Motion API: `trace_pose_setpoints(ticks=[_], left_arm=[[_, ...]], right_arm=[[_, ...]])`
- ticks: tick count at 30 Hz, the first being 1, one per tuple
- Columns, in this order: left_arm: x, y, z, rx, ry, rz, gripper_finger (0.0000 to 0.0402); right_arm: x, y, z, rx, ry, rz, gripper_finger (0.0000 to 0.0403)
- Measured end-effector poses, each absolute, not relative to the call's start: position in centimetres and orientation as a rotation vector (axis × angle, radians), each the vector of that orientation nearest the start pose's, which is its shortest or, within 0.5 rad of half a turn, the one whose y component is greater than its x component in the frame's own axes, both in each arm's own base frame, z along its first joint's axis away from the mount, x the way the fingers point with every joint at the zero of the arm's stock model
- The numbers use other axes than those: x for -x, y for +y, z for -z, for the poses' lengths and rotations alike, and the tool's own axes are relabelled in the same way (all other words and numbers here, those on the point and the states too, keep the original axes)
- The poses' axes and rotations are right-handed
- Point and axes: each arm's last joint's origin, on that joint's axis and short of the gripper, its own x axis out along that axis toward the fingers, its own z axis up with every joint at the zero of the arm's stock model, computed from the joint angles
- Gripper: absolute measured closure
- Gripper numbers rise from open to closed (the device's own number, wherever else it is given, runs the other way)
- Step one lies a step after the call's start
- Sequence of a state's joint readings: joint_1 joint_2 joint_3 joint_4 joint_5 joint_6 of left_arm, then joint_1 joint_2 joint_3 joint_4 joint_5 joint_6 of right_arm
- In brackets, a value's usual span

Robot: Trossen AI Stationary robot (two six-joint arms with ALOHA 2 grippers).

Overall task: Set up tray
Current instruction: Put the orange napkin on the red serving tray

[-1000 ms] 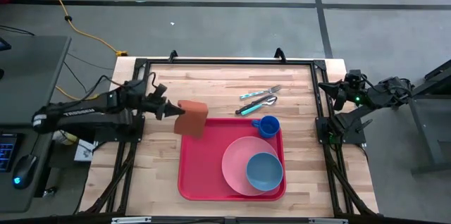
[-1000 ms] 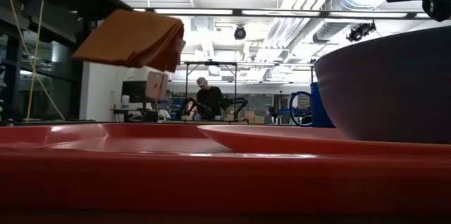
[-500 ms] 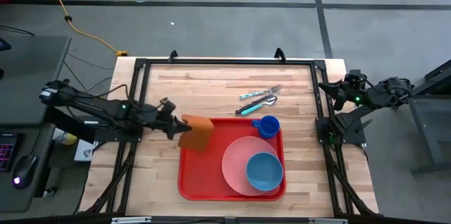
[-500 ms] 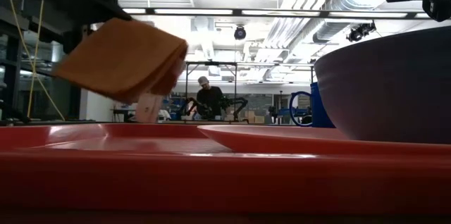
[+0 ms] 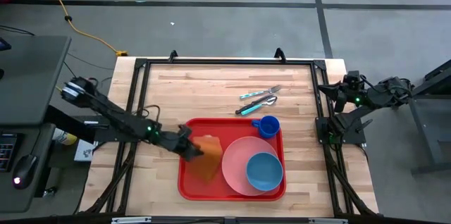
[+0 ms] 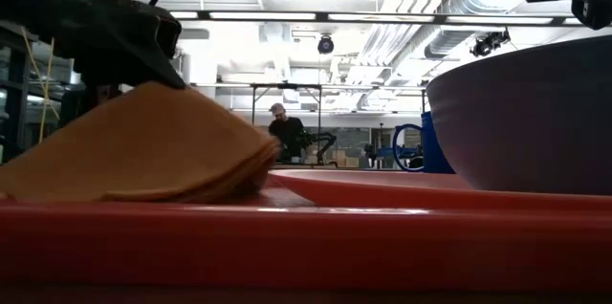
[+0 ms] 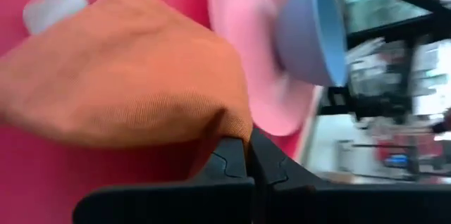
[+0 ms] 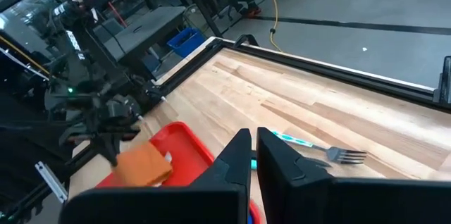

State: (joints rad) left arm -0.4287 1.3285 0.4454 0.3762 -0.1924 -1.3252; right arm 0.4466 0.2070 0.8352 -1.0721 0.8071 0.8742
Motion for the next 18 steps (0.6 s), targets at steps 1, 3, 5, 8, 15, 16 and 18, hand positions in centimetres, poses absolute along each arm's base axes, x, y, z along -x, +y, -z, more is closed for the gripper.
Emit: trace_pose_setpoints(ticks=[1,3,5,8,15,16,18], left_arm=[[-22.6,-10.0,-15.9,1.172,0.536,-0.106,0.0387],[-23.1,-10.7,-15.3,1.223,0.504,-0.100,0.0387],[-23.3,-11.0,-14.6,1.258,0.504,-0.135,0.0387],[-23.3,-11.1,-13.6,1.273,0.538,-0.185,0.0387],[-22.4,-11.0,-12.3,1.254,0.670,-0.294,0.0387],[-22.2,-11.1,-12.1,1.259,0.691,-0.305,0.0387],[-21.8,-11.3,-11.8,1.263,0.729,-0.340,0.0387]], right_arm=[[-1.3,-1.7,-31.3,-0.594,0.183,0.475,0.0400],[-1.3,-1.7,-31.2,-0.594,0.188,0.467,0.0399],[-1.3,-1.7,-31.2,-0.591,0.195,0.457,0.0399],[-1.3,-1.6,-31.2,-0.583,0.204,0.446,0.0402],[-1.3,-1.6,-31.2,-0.578,0.219,0.423,0.0401],[-1.3,-1.5,-31.2,-0.579,0.223,0.418,0.0402],[-1.3,-1.5,-31.2,-0.578,0.229,0.408,0.0402]])
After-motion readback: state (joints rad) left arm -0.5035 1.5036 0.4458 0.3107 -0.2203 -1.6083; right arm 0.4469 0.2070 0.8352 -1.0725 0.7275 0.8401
